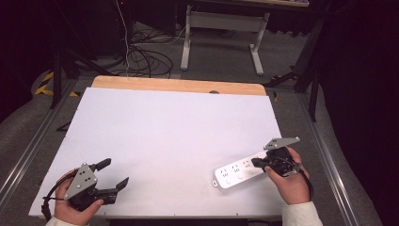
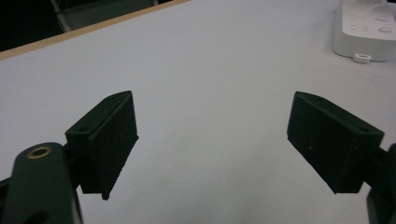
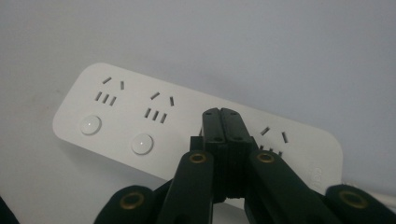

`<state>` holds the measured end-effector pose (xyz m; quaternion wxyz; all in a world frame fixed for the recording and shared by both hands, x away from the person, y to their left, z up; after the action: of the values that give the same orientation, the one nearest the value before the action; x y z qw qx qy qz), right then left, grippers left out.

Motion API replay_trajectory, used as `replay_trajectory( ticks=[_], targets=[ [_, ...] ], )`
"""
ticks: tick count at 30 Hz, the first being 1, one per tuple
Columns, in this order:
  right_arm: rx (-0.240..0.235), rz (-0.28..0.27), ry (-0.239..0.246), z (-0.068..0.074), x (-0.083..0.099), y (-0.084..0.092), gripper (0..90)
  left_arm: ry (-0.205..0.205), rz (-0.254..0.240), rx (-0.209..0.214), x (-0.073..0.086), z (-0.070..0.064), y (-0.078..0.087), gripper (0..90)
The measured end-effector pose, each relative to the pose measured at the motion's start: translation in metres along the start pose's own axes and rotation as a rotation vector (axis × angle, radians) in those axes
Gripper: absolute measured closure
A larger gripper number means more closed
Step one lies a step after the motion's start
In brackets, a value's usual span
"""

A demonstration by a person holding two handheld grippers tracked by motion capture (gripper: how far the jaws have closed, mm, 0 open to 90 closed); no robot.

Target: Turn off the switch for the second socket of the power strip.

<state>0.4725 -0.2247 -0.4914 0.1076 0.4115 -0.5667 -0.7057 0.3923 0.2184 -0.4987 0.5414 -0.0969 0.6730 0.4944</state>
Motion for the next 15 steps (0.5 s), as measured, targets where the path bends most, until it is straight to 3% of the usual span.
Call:
replay_trajectory(
  ticks=[15],
  targets=[
    [-0.017,0.092,0.015,0.0041,0.0078,-0.0086,90.0,0.005,0.001,-0.003,0.0004,0.0003,-0.0001,16.5]
  ],
)
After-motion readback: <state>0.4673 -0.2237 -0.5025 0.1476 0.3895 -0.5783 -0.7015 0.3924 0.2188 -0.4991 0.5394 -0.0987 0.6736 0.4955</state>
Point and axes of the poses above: each handheld gripper's, and its own axes: y roughly backward along the jaws, x roughly out of its underside, z roughly to its left, the point moved 9 cm from there along -y, roughly forward along the jaws, and after that the axes turned 10 degrees about z, right-handed, at the moved point
